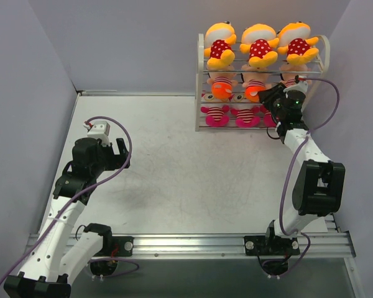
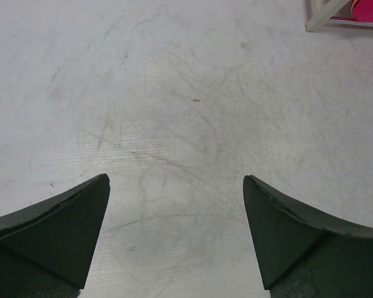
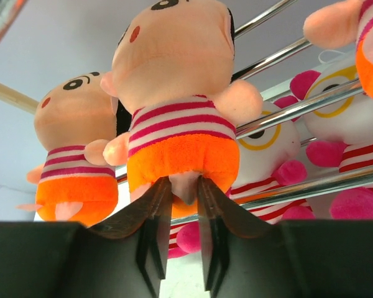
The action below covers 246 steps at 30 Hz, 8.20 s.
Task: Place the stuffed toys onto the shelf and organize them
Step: Place the stuffed toy onto shelf
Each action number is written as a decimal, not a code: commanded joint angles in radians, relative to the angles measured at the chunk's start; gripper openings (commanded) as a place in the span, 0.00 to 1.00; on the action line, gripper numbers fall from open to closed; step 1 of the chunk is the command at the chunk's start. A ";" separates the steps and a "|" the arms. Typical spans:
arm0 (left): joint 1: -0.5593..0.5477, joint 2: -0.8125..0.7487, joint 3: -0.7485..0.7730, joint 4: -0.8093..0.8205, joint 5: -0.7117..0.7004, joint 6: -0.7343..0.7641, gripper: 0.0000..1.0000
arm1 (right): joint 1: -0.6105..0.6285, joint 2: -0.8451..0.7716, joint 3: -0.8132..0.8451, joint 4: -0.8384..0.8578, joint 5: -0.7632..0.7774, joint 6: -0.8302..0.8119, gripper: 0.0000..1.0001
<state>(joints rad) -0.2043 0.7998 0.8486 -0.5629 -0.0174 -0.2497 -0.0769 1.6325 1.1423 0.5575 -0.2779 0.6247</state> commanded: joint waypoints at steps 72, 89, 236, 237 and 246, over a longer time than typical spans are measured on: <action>-0.041 -0.040 -0.002 0.024 0.014 0.017 0.97 | -0.170 -0.105 0.138 -0.163 0.203 -0.023 0.57; -0.047 -0.034 0.001 0.018 0.011 0.020 0.97 | -0.175 -0.043 0.110 -0.081 0.256 0.076 0.60; -0.049 -0.065 0.036 0.003 -0.047 0.017 0.96 | -0.190 -0.648 0.148 -0.712 0.269 -0.241 0.99; -0.049 -0.063 0.055 -0.006 -0.055 0.010 0.96 | -0.190 -0.664 0.157 -0.729 0.267 -0.259 0.99; -0.049 -0.134 0.262 -0.153 -0.157 0.015 0.96 | 0.021 -0.879 0.149 -0.795 0.471 -0.368 0.99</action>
<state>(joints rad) -0.2493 0.7124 1.0206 -0.6621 -0.1085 -0.2428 -0.1204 0.7944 1.2850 -0.2157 0.0784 0.3241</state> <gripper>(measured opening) 0.958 0.994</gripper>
